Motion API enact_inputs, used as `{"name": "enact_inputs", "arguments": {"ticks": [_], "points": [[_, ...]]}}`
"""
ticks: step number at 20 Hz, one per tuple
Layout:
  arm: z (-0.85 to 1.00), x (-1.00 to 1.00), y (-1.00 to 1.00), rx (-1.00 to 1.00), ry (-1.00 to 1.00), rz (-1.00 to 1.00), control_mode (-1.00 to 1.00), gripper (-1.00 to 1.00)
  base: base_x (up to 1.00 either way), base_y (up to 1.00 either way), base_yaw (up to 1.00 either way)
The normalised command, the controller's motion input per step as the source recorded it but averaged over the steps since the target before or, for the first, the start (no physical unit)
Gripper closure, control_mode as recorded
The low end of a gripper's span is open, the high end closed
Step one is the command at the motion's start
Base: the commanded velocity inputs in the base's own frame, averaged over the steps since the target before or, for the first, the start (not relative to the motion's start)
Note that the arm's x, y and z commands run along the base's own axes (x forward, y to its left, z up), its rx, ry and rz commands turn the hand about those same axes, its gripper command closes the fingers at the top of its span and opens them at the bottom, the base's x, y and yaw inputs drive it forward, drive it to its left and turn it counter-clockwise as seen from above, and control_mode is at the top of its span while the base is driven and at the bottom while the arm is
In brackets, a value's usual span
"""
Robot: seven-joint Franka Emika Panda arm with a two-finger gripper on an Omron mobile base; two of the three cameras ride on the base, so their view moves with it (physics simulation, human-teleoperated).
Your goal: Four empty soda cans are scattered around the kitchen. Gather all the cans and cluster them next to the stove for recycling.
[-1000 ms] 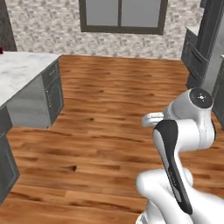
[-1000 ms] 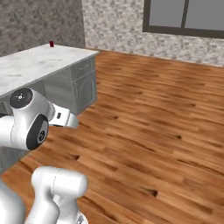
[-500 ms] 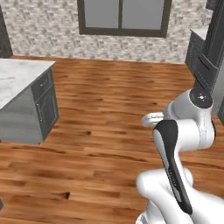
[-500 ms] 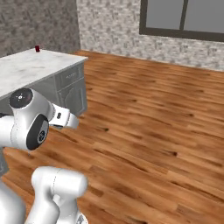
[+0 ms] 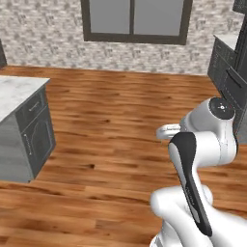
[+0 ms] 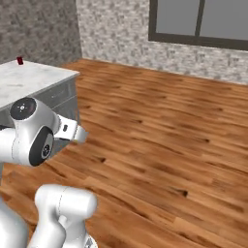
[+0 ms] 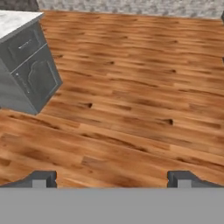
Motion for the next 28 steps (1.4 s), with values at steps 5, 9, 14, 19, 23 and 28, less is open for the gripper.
{"name": "enact_inputs", "arguments": {"ticks": [5,9,14,19,23,28], "points": [[0.0,0.0,0.0,0.0,0.0,0.0,1.0,-1.0,1.0,-0.3,0.0],[0.0,0.0,0.0,0.0,0.0,0.0,1.0,-1.0,0.96,-0.29,0.0],[0.0,0.0,0.0,0.0,0.0,0.0,1.0,-1.0,0.93,-0.17,0.0],[0.0,0.0,0.0,0.0,0.0,0.0,1.0,-1.0,0.97,-0.11,-0.01],[0.0,0.0,0.0,0.0,0.0,0.0,1.0,-1.0,1.0,-0.07,0.0],[0.0,0.0,0.0,0.0,0.0,0.0,1.0,-1.0,0.98,-0.01,0.0]]}}
